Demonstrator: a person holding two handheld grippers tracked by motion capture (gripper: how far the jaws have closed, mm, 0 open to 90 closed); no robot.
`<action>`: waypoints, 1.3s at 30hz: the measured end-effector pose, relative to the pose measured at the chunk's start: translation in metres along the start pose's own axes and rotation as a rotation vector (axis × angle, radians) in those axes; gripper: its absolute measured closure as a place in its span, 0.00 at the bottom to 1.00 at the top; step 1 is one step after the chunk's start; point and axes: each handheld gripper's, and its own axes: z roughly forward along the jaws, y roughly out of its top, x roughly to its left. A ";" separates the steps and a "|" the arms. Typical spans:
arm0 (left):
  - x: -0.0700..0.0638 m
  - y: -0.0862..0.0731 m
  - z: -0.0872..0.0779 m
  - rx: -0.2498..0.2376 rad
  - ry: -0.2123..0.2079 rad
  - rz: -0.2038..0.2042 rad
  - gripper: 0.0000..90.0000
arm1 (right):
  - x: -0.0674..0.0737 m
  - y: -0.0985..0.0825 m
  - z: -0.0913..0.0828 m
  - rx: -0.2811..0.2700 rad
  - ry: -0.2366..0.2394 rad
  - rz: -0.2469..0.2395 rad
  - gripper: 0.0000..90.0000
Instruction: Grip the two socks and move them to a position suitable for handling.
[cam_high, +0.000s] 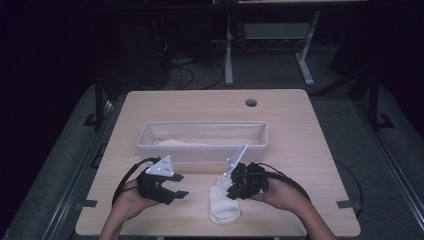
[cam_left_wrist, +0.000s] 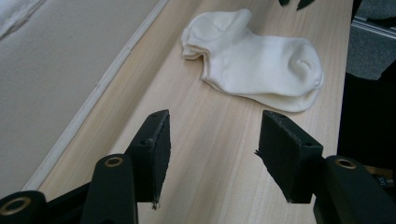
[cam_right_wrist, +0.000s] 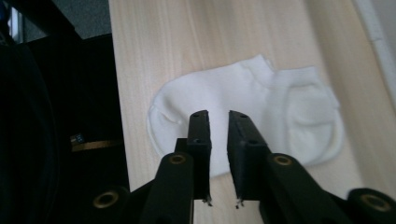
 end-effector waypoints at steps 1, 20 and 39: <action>0.000 0.000 0.000 0.003 0.000 0.002 0.49 | 0.001 0.001 0.004 0.013 0.011 -0.010 0.92; 0.001 -0.002 -0.002 0.002 0.003 -0.002 0.49 | 0.012 0.001 0.057 0.123 0.110 -0.092 0.86; 0.001 -0.001 -0.003 -0.005 0.005 -0.005 0.49 | 0.013 0.010 0.039 0.094 0.103 -0.076 0.90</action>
